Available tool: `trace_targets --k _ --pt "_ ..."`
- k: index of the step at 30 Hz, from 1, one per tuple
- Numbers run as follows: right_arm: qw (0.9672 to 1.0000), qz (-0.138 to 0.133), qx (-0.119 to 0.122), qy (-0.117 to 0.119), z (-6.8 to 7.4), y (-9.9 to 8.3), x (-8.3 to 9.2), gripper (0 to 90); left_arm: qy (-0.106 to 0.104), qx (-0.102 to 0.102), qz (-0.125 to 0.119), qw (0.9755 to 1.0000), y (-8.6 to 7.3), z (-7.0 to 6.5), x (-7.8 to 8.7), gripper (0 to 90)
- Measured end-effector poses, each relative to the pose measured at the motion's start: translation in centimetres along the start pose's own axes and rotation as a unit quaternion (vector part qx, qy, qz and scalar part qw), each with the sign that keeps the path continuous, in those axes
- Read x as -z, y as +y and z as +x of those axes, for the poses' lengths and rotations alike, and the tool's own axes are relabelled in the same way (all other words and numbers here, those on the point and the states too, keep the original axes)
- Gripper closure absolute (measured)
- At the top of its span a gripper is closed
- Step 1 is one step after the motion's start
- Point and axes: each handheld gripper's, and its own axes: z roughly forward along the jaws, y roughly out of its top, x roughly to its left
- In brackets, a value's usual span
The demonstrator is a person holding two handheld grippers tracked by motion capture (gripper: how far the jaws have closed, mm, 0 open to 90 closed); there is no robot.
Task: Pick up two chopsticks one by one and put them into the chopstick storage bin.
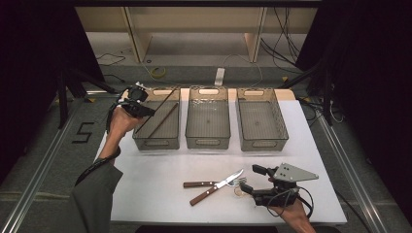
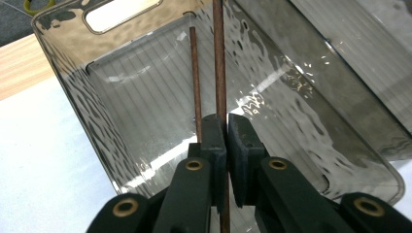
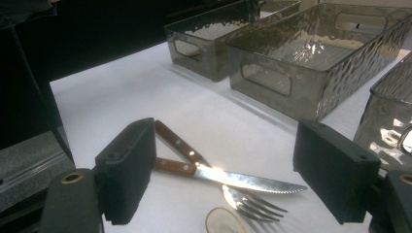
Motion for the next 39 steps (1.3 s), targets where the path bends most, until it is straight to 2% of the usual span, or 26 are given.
trace_targets --k 4,10,13,15,19,25,28,31,36,38,39 --pt "1.0000 0.001 0.000 0.000 0.0 0.0 0.0 24.5 0.006 0.000 0.000 1.0000 0.0 0.2 -0.4 85.2" --pt "1.0000 0.000 0.000 0.000 0.0 0.0 0.0 24.5 0.013 0.011 -0.003 0.9999 -0.4 0.3 -1.0 85.1" --pt "1.0000 0.000 0.000 0.000 0.0 0.0 0.0 24.5 0.017 0.007 -0.002 0.9998 -0.6 0.3 -1.6 83.6" --pt "1.0000 0.001 0.000 0.000 0.0 0.0 0.0 24.5 0.017 0.015 -0.003 0.9997 -0.5 0.3 -1.8 69.2" --pt "1.0000 -0.001 -0.001 0.001 0.0 0.0 0.0 24.5 0.014 0.022 -0.011 0.9996 -0.4 0.0 -1.5 51.8" --pt "1.0000 0.002 0.002 -0.002 0.0 0.0 0.0 24.5 -0.025 0.044 -0.037 0.9980 -0.5 -1.0 -0.2 37.1" --pt "1.0000 0.001 0.002 -0.004 -0.1 0.0 0.0 24.5 -0.037 0.041 -0.045 0.9975 -1.0 -1.9 0.3 32.3" --pt "1.0000 0.001 0.000 -0.007 -0.2 0.0 0.1 24.5 -0.059 0.058 -0.071 0.9941 -1.8 -2.7 1.0 29.4" --pt "0.9999 0.006 0.002 -0.012 -0.4 0.0 0.2 24.2 -0.080 0.050 -0.093 0.9911 -3.6 -4.6 1.5 25.5" --pt "0.9998 0.013 -0.001 -0.015 -0.6 0.1 0.3 24.2 -0.078 0.042 -0.086 0.9924 -3.8 -5.2 1.6 23.8" --pt "0.9998 0.013 -0.001 -0.017 -0.7 0.0 0.3 24.2 -0.076 0.039 -0.094 0.9919 -3.9 -5.4 1.9 23.2"
